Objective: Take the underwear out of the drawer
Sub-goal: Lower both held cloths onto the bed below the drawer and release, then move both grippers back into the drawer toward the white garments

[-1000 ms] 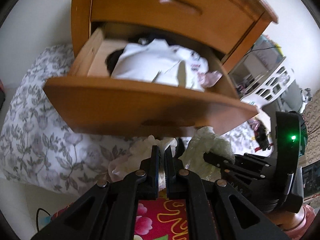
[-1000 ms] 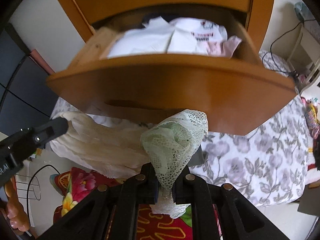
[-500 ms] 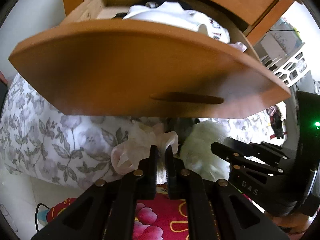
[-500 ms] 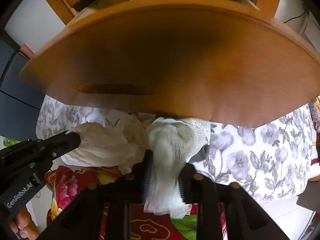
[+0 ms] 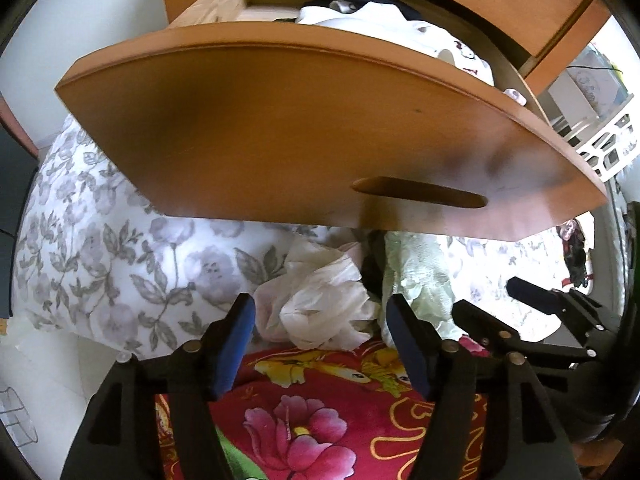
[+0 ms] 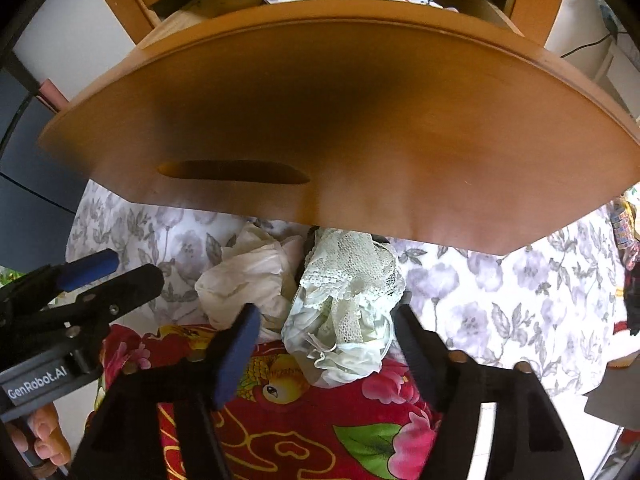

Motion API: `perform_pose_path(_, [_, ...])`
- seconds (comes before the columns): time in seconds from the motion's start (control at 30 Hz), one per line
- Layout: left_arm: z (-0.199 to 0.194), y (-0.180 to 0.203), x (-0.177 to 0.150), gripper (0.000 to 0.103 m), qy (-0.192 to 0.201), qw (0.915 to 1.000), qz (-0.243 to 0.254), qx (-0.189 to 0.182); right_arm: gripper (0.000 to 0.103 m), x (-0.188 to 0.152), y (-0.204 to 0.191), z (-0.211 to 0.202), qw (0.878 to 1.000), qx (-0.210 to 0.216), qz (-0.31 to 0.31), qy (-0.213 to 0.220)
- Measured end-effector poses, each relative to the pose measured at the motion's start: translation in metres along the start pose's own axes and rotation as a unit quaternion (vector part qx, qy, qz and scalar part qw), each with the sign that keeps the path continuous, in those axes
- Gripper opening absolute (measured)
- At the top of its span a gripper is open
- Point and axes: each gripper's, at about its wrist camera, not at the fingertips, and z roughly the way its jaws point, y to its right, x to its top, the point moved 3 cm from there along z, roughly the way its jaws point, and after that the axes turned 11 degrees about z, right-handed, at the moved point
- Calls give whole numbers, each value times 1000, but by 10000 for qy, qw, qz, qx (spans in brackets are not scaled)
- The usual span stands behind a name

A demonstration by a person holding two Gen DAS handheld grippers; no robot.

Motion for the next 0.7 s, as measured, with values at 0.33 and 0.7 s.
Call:
perform_pose_path(0.33, [-9,-9,-3,93,253,9994,-93,236,95,-2,8,-10,9998,-41,75,171])
perform_pose_path(0.7, [-27,-8,2,99,621,9977,-95,261,103,-3,18,-24,9989,95,231,404])
